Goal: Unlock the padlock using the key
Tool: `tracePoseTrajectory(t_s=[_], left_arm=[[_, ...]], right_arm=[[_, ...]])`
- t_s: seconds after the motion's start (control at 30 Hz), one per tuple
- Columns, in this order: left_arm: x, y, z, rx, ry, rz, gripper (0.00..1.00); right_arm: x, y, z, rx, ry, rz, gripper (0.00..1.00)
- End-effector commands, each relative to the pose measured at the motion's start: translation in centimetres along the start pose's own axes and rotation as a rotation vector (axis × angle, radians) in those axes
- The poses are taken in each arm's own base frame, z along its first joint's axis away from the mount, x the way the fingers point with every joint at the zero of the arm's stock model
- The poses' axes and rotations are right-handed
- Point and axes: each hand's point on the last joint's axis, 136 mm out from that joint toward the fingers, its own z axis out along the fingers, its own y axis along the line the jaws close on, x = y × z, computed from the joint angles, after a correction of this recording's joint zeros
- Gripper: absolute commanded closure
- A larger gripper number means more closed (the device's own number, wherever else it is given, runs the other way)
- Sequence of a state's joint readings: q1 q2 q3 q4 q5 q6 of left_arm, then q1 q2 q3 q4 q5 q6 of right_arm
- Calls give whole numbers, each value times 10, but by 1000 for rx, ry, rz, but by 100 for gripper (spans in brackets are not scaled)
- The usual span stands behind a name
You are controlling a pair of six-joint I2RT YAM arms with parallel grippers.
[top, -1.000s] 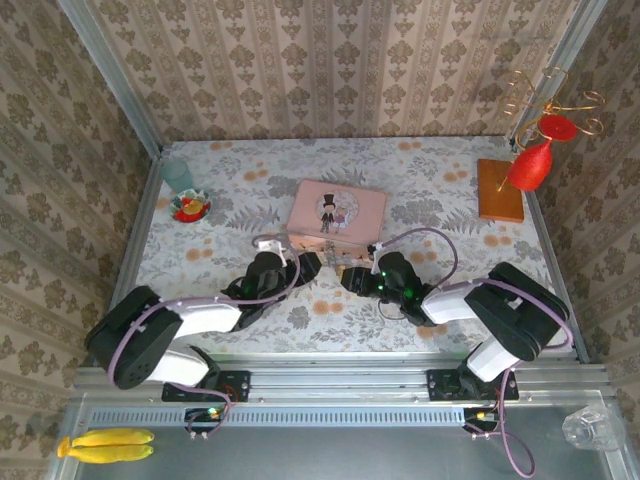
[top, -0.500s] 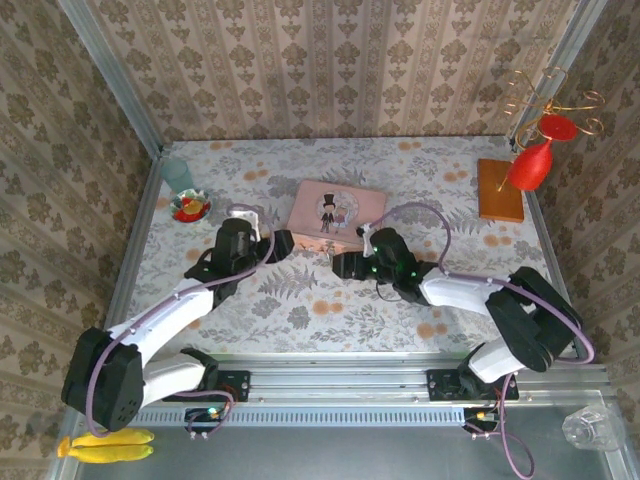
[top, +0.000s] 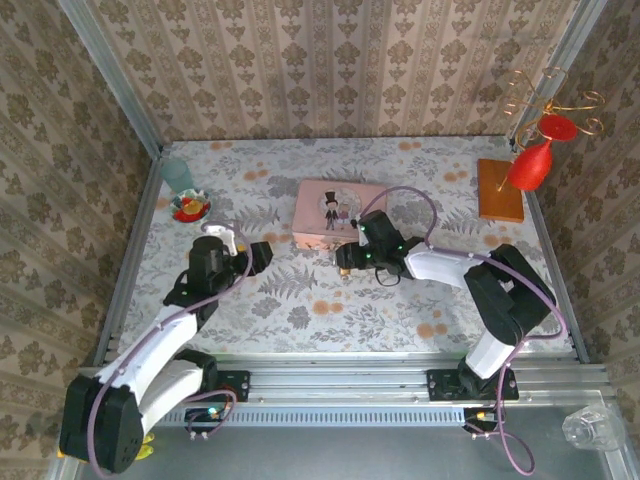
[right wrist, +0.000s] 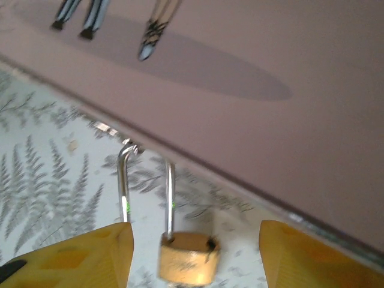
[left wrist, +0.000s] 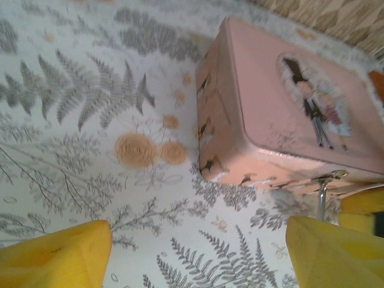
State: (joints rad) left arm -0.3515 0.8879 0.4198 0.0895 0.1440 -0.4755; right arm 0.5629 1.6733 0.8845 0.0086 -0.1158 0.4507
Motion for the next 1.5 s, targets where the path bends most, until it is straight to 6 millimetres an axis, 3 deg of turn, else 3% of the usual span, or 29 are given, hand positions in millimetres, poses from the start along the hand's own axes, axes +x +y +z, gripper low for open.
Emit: tracePoseTrajectory(t_s=[0.0, 0.2, 0.37, 1.07, 1.33, 1.47], left_arm=[[6, 11, -6, -44, 7, 36, 23], [12, 17, -4, -39, -2, -3, 22], [13, 17, -5, -35, -13, -9, 22], [12, 21, -6, -25, -36, -53, 22], [11, 18, -8, -12, -28, -46, 22], [7, 18, -13, -25, -49, -25, 22]], right_arm=[[-18, -17, -5, 19, -17, 24, 41], [-18, 3, 5, -126, -18, 131, 50], [-14, 2, 6, -174, -93, 214, 60], [-10, 10, 32, -217, -68, 228, 74], [0, 9, 34, -205, -50, 241, 96], [-3, -4, 29, -131, -109, 307, 100]])
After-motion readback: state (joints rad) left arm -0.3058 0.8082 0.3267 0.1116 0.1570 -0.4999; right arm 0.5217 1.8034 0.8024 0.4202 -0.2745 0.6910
